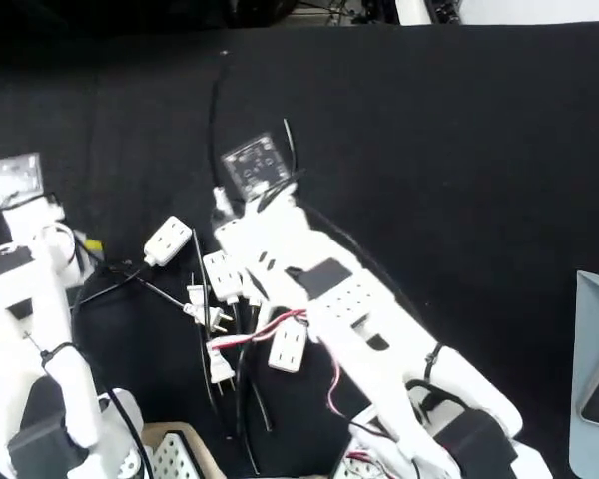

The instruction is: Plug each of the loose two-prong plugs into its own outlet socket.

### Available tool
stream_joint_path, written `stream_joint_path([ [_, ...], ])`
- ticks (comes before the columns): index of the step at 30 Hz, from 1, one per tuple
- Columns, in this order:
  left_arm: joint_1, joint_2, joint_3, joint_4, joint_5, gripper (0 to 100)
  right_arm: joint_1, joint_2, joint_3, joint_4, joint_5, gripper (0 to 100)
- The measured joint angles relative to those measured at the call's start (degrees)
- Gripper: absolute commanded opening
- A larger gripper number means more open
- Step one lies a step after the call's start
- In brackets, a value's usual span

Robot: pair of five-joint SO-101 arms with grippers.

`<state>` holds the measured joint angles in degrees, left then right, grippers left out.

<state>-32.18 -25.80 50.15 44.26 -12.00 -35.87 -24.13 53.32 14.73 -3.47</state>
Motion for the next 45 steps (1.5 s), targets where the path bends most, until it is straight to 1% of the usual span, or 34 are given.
stream_joint_path([
  [8, 7.9, 0.0, -8.5, 0.0, 9.1, 26, -6.2, -3.6, 1.8, 0.0, 0.0, 1.1],
  [10, 10.6, 0.0, -9.2, 0.2, 10.5, 26, -6.7, -5.9, 3.2, 0.0, 0.0, 1.1],
  [12, 13.4, -0.3, -10.8, 2.1, 11.8, 26, -6.7, -7.9, 4.7, 0.0, 0.0, 1.1],
  [18, 20.1, -6.5, -13.3, 9.8, 12.7, 26, -6.7, -12.0, 7.9, 0.0, 0.0, 1.1],
  [23, 23.9, -12.8, -13.3, 11.1, 12.7, 26, -6.7, -14.0, 8.4, 0.0, 0.0, 1.1],
  [32, 30.5, -20.3, -8.4, 11.1, 12.6, 26, -6.7, -14.0, 8.4, 0.0, 0.0, 1.1],
  [41, 31.7, -29.6, -5.1, 11.1, 10.8, 26, -6.7, -14.0, 8.4, 0.0, 0.0, 1.1],
  [45, 27.1, -30.2, -4.3, 11.1, 10.8, 26, -6.7, -14.0, 8.4, 0.0, 0.0, 1.1],
])
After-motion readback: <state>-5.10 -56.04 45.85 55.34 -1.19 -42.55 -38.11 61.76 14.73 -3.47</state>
